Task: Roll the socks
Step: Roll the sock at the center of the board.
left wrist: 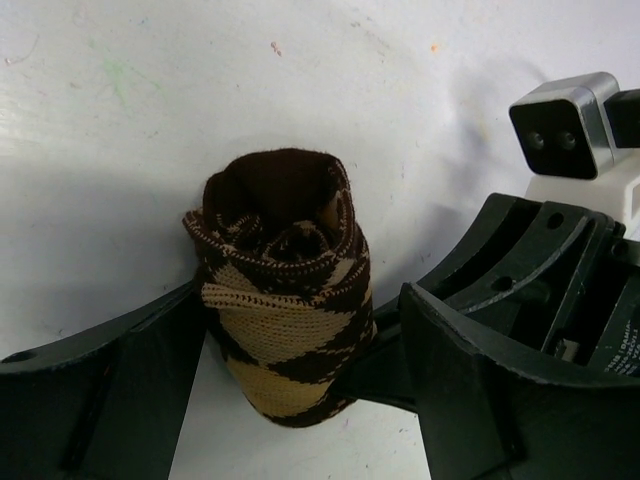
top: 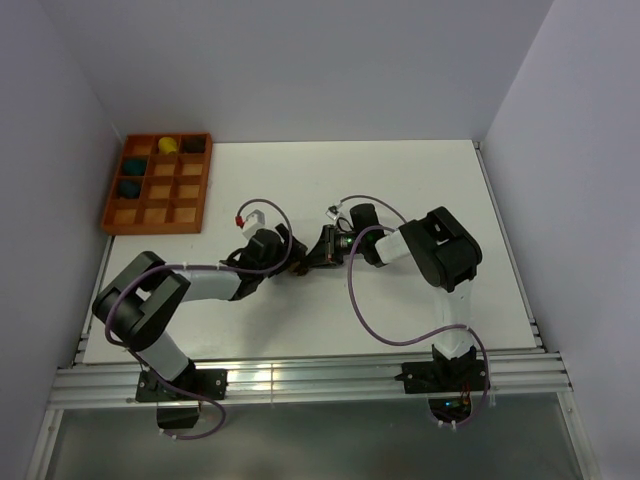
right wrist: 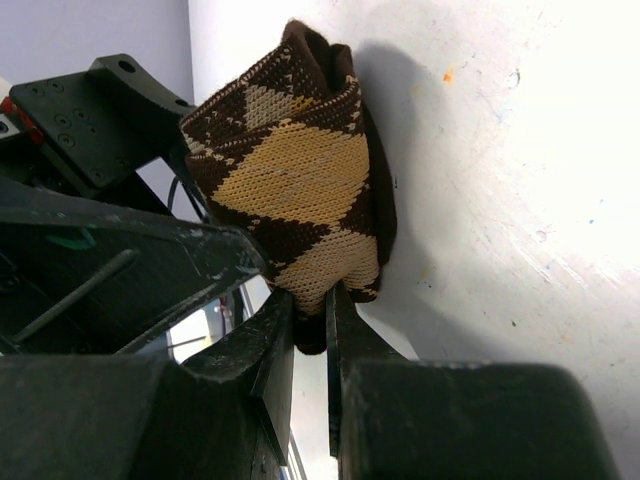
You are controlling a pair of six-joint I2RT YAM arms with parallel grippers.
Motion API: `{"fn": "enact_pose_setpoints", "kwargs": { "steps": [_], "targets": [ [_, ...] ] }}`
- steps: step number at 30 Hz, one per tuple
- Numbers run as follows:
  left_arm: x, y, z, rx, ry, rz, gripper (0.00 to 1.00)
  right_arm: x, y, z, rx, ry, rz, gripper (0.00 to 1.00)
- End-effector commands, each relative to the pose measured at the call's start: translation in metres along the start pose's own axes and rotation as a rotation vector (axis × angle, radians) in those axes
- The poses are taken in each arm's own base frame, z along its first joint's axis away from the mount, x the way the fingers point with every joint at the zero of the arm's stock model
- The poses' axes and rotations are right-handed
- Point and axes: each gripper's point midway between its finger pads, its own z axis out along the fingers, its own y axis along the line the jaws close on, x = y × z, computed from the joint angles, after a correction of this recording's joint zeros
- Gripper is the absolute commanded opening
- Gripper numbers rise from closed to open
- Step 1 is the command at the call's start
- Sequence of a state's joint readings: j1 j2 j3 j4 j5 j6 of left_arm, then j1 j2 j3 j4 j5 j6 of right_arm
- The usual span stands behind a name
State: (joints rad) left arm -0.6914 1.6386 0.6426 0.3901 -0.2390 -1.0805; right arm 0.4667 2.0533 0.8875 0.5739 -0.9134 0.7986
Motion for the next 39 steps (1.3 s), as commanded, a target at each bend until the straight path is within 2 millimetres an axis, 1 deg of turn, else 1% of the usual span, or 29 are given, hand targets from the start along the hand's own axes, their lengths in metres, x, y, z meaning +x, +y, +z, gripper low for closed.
{"fn": "enact_pose_setpoints", "kwargs": {
  "steps": [1, 10, 18, 20, 22, 26, 28, 29, 32, 33, 35, 36, 37, 38, 39],
  "targets": [
    [0.03, 0.032, -0.011, -0.111, 0.126, 0.086, 0.82, 0.026, -0.05, 0.001, 0.145, 0.02, 0.122, 0.0],
    [0.034, 0.032, -0.004, -0.12, 0.145, 0.102, 0.79, 0.026, -0.052, 0.001, 0.151, 0.028, 0.117, 0.0],
    [0.03, 0.038, 0.001, -0.154, 0.134, 0.086, 0.77, 0.03, -0.055, 0.001, 0.151, 0.035, 0.127, 0.0],
    [0.032, 0.041, 0.002, -0.167, 0.143, 0.085, 0.77, 0.031, -0.056, 0.002, 0.148, 0.036, 0.128, 0.0],
    [0.034, 0.04, 0.004, -0.165, 0.151, 0.085, 0.74, 0.031, -0.056, 0.002, 0.148, 0.034, 0.131, 0.0],
    [0.039, 0.045, 0.005, -0.177, 0.169, 0.089, 0.7, 0.03, -0.054, 0.002, 0.145, 0.033, 0.128, 0.0],
    [0.039, 0.047, 0.005, -0.186, 0.17, 0.095, 0.66, 0.029, -0.054, 0.001, 0.144, 0.032, 0.127, 0.0],
    [0.04, 0.049, 0.005, -0.194, 0.172, 0.097, 0.61, 0.03, -0.054, 0.001, 0.145, 0.033, 0.123, 0.0],
    [0.039, 0.049, 0.006, -0.198, 0.172, 0.098, 0.55, 0.029, -0.052, 0.0, 0.144, 0.03, 0.118, 0.0],
    [0.039, 0.048, 0.007, -0.197, 0.172, 0.101, 0.46, 0.029, -0.051, 0.0, 0.142, 0.029, 0.114, 0.0],
    [0.04, 0.05, 0.008, -0.204, 0.18, 0.109, 0.39, 0.026, -0.047, -0.001, 0.132, 0.018, 0.099, 0.0],
    [0.041, 0.049, 0.008, -0.202, 0.185, 0.11, 0.28, 0.026, -0.046, -0.001, 0.131, 0.014, 0.095, 0.0],
    [0.042, 0.05, 0.009, -0.205, 0.189, 0.114, 0.22, 0.024, -0.043, -0.002, 0.126, 0.01, 0.082, 0.04],
    [0.043, 0.051, 0.009, -0.207, 0.193, 0.114, 0.09, 0.023, -0.041, -0.003, 0.124, 0.006, 0.072, 0.15],
    [0.043, 0.051, 0.009, -0.209, 0.195, 0.113, 0.04, 0.022, -0.041, -0.004, 0.129, -0.004, 0.065, 0.21]
  ]
}}
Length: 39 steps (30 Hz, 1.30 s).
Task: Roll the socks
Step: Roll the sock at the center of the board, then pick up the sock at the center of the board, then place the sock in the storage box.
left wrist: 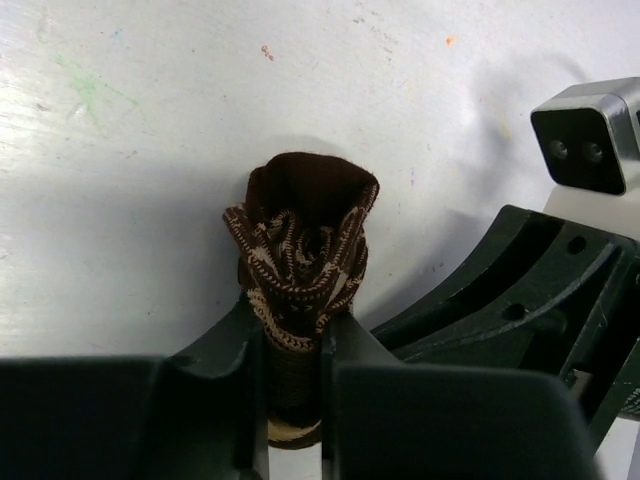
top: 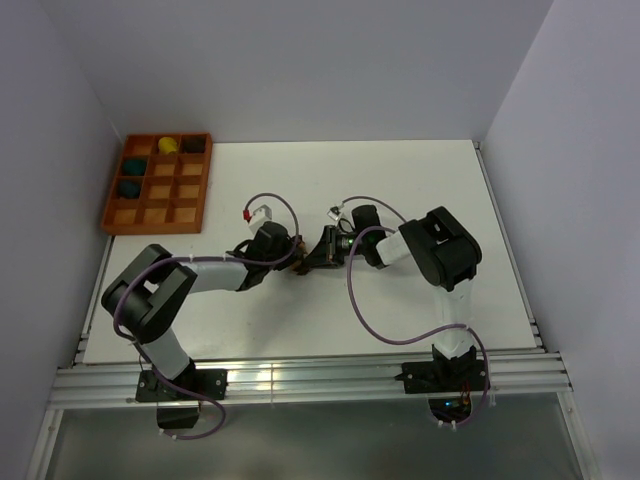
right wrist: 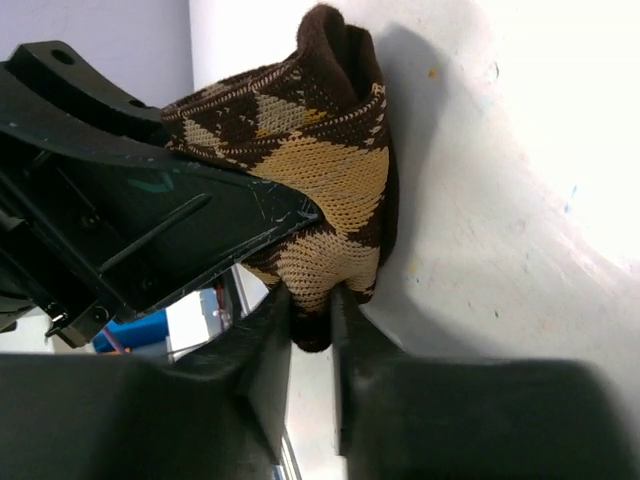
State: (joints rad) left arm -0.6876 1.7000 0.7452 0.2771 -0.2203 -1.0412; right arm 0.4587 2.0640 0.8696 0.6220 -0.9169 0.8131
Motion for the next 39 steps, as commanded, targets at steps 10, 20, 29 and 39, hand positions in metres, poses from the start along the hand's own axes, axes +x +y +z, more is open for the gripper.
{"fn": "enact_pose_setpoints", "kwargs": {
  "steps": [10, 20, 29, 39],
  "targets": [
    [0.032, 0.054, -0.004, -0.199, 0.125, 0.102, 0.0, 0.006, -0.002, -0.057, 0.325, -0.106, -0.152, 0.48],
    [-0.009, 0.036, -0.021, -0.191, 0.053, 0.158, 0.0, -0.002, 0.065, -0.2, 0.653, -0.456, -0.392, 0.58],
    [-0.105, 0.02, -0.065, -0.184, -0.11, 0.135, 0.0, 0.009, 0.141, -0.311, 0.738, -0.85, -0.492, 0.94],
    [-0.231, 0.059, -0.101, -0.314, -0.29, 0.068, 0.0, 0.015, 0.162, -0.354, 0.791, -0.993, -0.549, 1.0]
  ]
}}
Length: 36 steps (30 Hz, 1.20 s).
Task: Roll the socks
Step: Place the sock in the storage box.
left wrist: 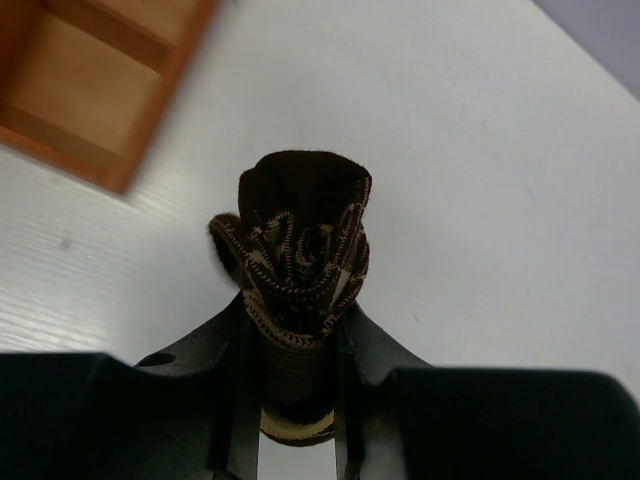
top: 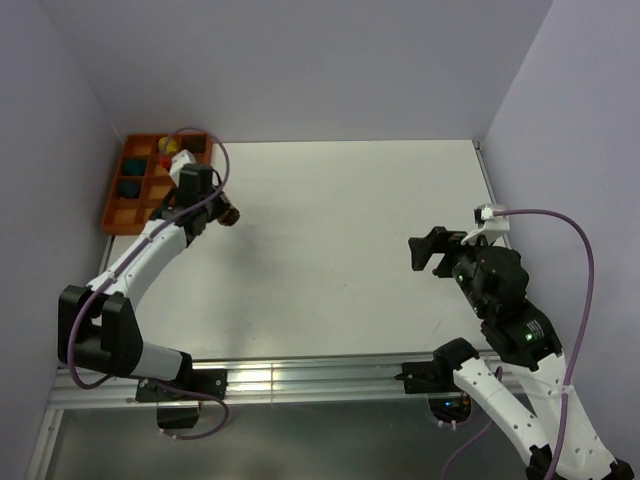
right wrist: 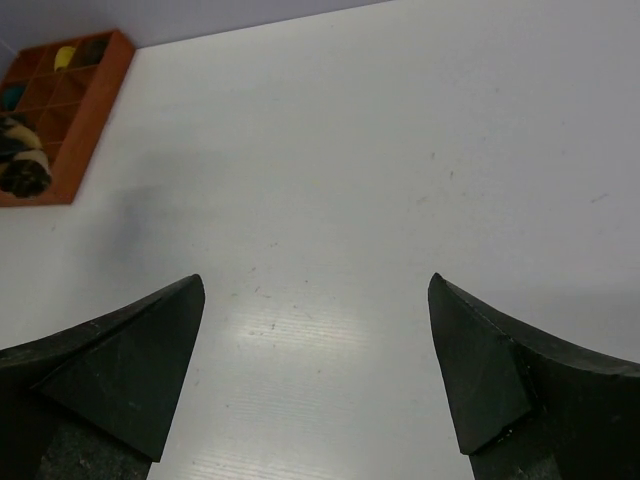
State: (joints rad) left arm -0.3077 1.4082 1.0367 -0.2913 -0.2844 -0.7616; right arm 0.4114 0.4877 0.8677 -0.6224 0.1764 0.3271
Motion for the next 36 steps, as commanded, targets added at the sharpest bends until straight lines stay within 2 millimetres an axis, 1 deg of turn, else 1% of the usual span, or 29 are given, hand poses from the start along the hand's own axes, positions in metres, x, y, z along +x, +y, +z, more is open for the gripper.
{"fn": "enact_pose_setpoints", "kwargs": {
  "steps": [1, 2, 3, 4, 5, 6, 7, 8, 9, 10, 11, 12, 13, 15, 16, 20, 21, 25, 32, 34, 35, 36],
  "targets": [
    [-0.051, 0.03, 0.003, -0.084, -0.056, 0.002, 0.0, -0.018, -0.011, -0.012, 0.05, -0.065, -0.031, 1.0],
    [-0.068, 0.03, 0.004, -0.087, -0.079, -0.011, 0.0, -0.017, -0.012, -0.012, 0.05, -0.065, -0.031, 1.0],
    [-0.077, 0.036, 0.008, -0.103, -0.088, -0.022, 0.0, -0.016, -0.012, -0.014, 0.046, -0.067, -0.031, 1.0],
    [-0.085, 0.052, 0.018, -0.144, -0.091, -0.044, 0.01, -0.014, -0.012, -0.014, 0.045, -0.067, -0.031, 1.0],
    [-0.097, 0.056, 0.021, -0.151, -0.111, -0.062, 0.0, -0.012, -0.013, -0.015, 0.042, -0.065, -0.033, 1.0],
    [-0.105, 0.061, 0.03, -0.165, -0.134, -0.077, 0.0, -0.009, -0.014, -0.015, 0.045, -0.063, -0.035, 1.0],
    [-0.115, 0.074, 0.034, -0.192, -0.159, -0.097, 0.0, -0.008, -0.015, -0.016, 0.049, -0.065, -0.039, 1.0],
    [-0.12, 0.076, 0.038, -0.201, -0.177, -0.103, 0.0, -0.004, -0.018, -0.014, 0.056, -0.059, -0.044, 1.0],
    [-0.121, 0.08, 0.049, -0.218, -0.184, -0.105, 0.0, -0.004, -0.018, -0.015, 0.056, -0.068, -0.045, 1.0],
    [-0.129, 0.096, 0.054, -0.25, -0.198, -0.128, 0.0, -0.004, -0.018, -0.015, 0.053, -0.073, -0.042, 1.0],
    [-0.135, 0.1, 0.059, -0.262, -0.209, -0.136, 0.0, -0.002, -0.018, -0.014, 0.048, -0.072, -0.044, 1.0],
    [-0.135, 0.104, 0.064, -0.275, -0.211, -0.135, 0.0, -0.003, -0.017, -0.013, 0.041, -0.076, -0.044, 1.0],
    [-0.132, 0.113, 0.074, -0.307, -0.204, -0.132, 0.0, -0.003, -0.016, -0.013, 0.036, -0.074, -0.046, 1.0],
    [-0.136, 0.117, 0.081, -0.32, -0.205, -0.132, 0.0, -0.002, -0.016, -0.012, 0.038, -0.064, -0.051, 1.0],
    [-0.134, 0.122, 0.088, -0.333, -0.194, -0.125, 0.0, -0.001, -0.015, -0.01, 0.038, -0.059, -0.052, 1.0],
    [-0.128, 0.131, 0.102, -0.36, -0.188, -0.1, 0.0, 0.006, -0.015, -0.005, 0.034, -0.042, -0.055, 1.0],
    [-0.123, 0.134, 0.108, -0.367, -0.173, -0.091, 0.0, 0.006, -0.015, -0.004, 0.037, -0.044, -0.056, 1.0],
    [-0.114, 0.134, 0.119, -0.354, -0.143, -0.081, 0.0, 0.007, -0.016, -0.003, 0.038, -0.04, -0.06, 1.0],
    [-0.112, 0.104, 0.116, -0.209, -0.109, -0.141, 0.0, 0.009, -0.016, 0.0, 0.044, -0.034, -0.061, 1.0],
    [-0.108, 0.097, 0.115, -0.164, -0.091, -0.148, 0.0, 0.01, -0.016, 0.0, 0.043, -0.03, -0.064, 1.0],
    [-0.112, 0.092, 0.114, -0.144, -0.102, -0.154, 0.0, 0.01, -0.016, 0.0, 0.043, -0.032, -0.062, 1.0],
    [-0.11, 0.089, 0.114, -0.123, -0.094, -0.154, 0.0, 0.01, -0.017, 0.0, 0.044, -0.034, -0.063, 1.0]
  ]
}}
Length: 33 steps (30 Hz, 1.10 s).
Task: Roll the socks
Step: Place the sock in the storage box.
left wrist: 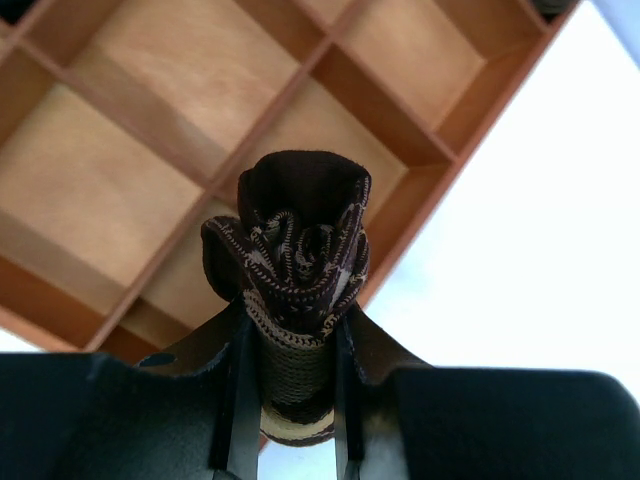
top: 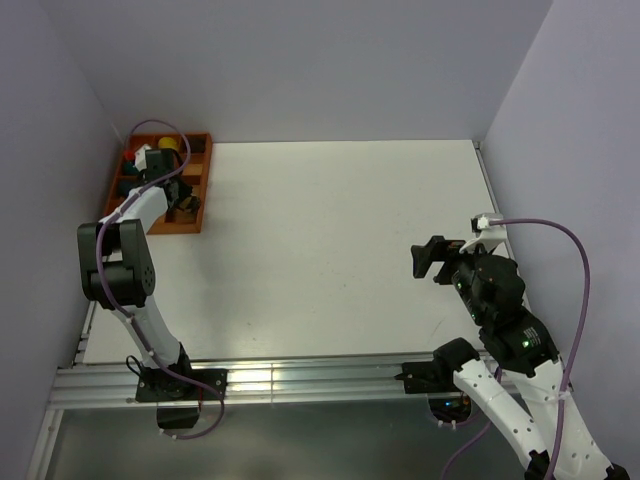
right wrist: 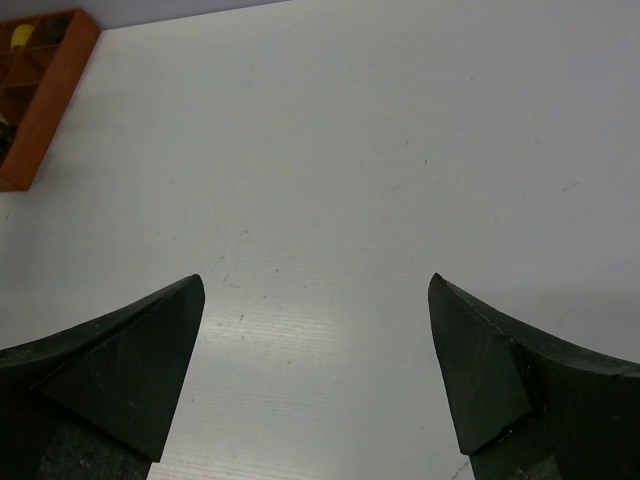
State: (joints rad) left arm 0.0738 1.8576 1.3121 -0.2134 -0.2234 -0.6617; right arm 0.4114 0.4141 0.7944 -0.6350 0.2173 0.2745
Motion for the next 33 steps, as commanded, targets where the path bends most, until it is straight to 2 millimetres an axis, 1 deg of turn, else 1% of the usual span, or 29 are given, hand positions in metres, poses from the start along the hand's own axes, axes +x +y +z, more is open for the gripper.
{"fn": "enact_pose_setpoints", "kwargs": {
  "steps": [1, 3, 7, 9, 10, 13, 15, 16, 17, 18, 22, 23, 28, 29, 30, 32, 33],
  "targets": [
    [-0.025, -0.036, -0.021, 0.165, -0.048, -0.048, 0.0, -0.007, 0.001, 0.004, 0.0, -0.033, -0.007, 1.0],
    [-0.026, -0.038, -0.022, 0.186, -0.051, -0.055, 0.0, -0.007, 0.001, 0.004, -0.001, -0.035, -0.007, 1.0],
    [-0.018, -0.035, -0.016, 0.195, -0.014, -0.07, 0.0, -0.006, 0.001, 0.004, -0.005, -0.034, -0.007, 1.0],
    [-0.014, -0.027, -0.008, 0.186, 0.01, -0.094, 0.0, -0.007, 0.002, 0.004, -0.008, -0.038, -0.008, 1.0],
    [-0.009, -0.025, -0.006, 0.197, 0.031, -0.098, 0.0, -0.005, 0.001, 0.005, -0.006, -0.034, -0.007, 1.0],
    [-0.007, -0.013, 0.001, 0.173, 0.045, -0.115, 0.0, -0.004, 0.002, 0.006, -0.009, -0.031, -0.008, 1.0],
    [-0.005, -0.012, 0.003, 0.179, 0.068, -0.115, 0.0, -0.004, 0.002, 0.005, -0.011, -0.032, -0.007, 1.0],
    [0.001, -0.01, 0.005, 0.175, 0.098, -0.113, 0.0, -0.004, 0.002, 0.005, -0.01, -0.034, -0.007, 1.0],
    [0.002, -0.007, 0.007, 0.17, 0.11, -0.116, 0.0, -0.004, 0.002, 0.005, -0.01, -0.034, -0.007, 1.0],
    [0.0, -0.008, 0.007, 0.174, 0.114, -0.118, 0.0, -0.004, 0.002, 0.006, -0.009, -0.033, -0.007, 1.0],
    [0.008, -0.008, 0.007, 0.176, 0.159, -0.113, 0.0, -0.003, 0.001, 0.006, -0.008, -0.032, -0.006, 1.0],
    [0.013, -0.005, 0.008, 0.166, 0.178, -0.111, 0.0, -0.003, 0.002, 0.006, -0.009, -0.033, -0.006, 1.0],
    [0.02, 0.006, 0.013, 0.124, 0.191, -0.108, 0.0, -0.003, 0.002, 0.007, -0.011, -0.034, -0.007, 1.0],
    [0.022, 0.01, 0.016, 0.11, 0.198, -0.106, 0.0, -0.002, 0.002, 0.007, -0.011, -0.032, -0.007, 1.0],
    [0.019, 0.011, 0.017, 0.104, 0.191, -0.105, 0.0, -0.002, 0.002, 0.007, -0.011, -0.032, -0.007, 1.0],
    [0.023, 0.018, 0.021, 0.08, 0.205, -0.096, 0.0, -0.002, 0.002, 0.007, -0.009, -0.033, -0.007, 0.99],
    [0.019, 0.018, 0.021, 0.074, 0.195, -0.094, 0.0, -0.002, 0.001, 0.007, -0.005, -0.033, -0.008, 0.99]
  ]
}}
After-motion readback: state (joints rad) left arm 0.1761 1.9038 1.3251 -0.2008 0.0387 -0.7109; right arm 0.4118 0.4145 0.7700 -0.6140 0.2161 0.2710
